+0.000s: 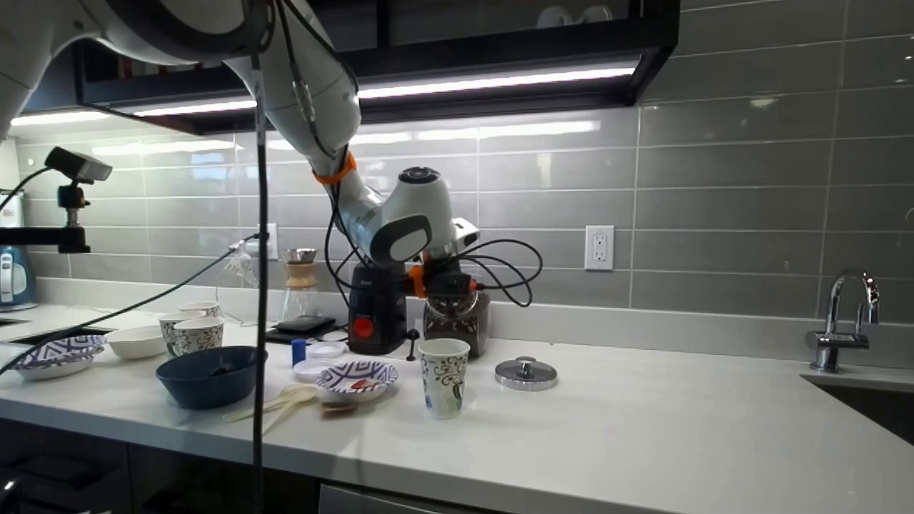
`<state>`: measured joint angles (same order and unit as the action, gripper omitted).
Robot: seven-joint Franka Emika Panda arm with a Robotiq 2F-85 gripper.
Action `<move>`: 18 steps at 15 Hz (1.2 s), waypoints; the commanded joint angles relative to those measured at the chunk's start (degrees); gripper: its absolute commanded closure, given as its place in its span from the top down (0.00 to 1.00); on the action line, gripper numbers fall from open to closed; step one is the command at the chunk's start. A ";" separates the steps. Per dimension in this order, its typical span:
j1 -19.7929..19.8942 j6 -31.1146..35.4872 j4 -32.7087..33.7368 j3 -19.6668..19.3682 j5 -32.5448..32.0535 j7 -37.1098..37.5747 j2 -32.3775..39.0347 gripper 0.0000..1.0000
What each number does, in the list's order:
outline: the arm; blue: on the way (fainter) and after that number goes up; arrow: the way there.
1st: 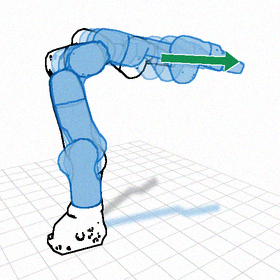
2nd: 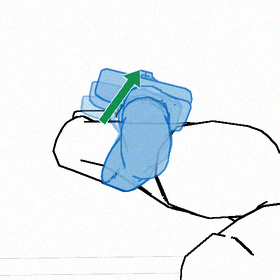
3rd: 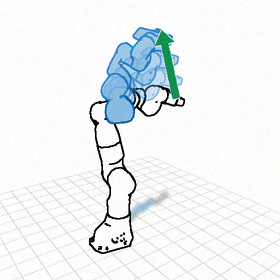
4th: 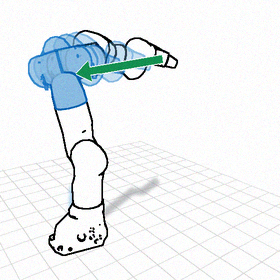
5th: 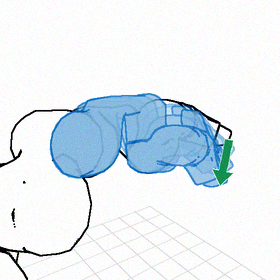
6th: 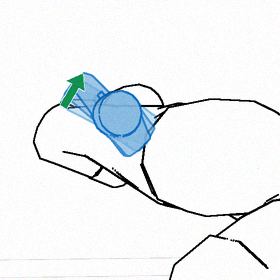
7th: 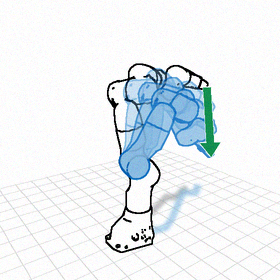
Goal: Put the lid on the jar
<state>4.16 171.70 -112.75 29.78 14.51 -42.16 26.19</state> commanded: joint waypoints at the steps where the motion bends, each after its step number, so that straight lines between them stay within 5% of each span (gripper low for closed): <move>1: 0.54 -0.83 -0.84 0.46 0.45 0.31 -2.65 0.00; 10: -2.38 -14.31 -8.82 -9.91 -1.85 18.44 -17.80 0.00; 12: -2.69 -19.89 -8.64 -13.25 -3.09 19.89 -19.91 0.27; 18: -4.18 -47.45 0.75 -20.84 -12.95 19.30 -18.69 0.68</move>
<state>1.90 135.47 -117.41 11.46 4.42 -23.72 5.72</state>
